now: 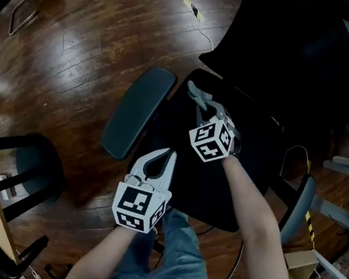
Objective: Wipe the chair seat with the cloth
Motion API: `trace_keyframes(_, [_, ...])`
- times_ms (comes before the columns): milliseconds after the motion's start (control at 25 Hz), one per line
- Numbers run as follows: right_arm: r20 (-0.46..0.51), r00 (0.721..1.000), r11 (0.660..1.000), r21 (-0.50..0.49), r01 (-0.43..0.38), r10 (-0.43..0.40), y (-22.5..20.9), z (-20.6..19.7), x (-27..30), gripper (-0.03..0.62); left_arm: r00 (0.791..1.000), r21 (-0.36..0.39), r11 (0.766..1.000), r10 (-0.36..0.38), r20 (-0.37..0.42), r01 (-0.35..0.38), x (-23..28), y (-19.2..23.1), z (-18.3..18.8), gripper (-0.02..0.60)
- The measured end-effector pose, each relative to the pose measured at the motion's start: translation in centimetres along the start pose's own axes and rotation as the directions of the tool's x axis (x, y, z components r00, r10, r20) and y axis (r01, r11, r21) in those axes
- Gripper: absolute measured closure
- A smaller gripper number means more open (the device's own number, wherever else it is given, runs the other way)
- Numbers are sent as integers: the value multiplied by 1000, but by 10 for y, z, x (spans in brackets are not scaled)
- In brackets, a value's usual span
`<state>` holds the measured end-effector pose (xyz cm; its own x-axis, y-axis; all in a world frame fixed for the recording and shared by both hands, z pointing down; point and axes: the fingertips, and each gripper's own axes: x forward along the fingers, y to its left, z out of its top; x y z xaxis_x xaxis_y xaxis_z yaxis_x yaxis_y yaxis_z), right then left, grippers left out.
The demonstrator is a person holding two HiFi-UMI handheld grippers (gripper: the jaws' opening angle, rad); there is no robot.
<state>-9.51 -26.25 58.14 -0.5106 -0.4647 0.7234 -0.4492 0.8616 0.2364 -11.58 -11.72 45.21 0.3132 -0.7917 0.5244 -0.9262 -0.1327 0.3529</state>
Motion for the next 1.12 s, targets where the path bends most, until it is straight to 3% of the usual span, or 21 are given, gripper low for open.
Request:
trace_keyframes(680, [38,999,1000,13,-25,25,147,4,-69,585,1000,31,999,9,-3,-9,-103,28,-67,577])
trace_keyframes(1120, [85,995,995,77,-56,50,240,8,-111,585,999,26,999,44,-8,-43,-164,46,-106,578])
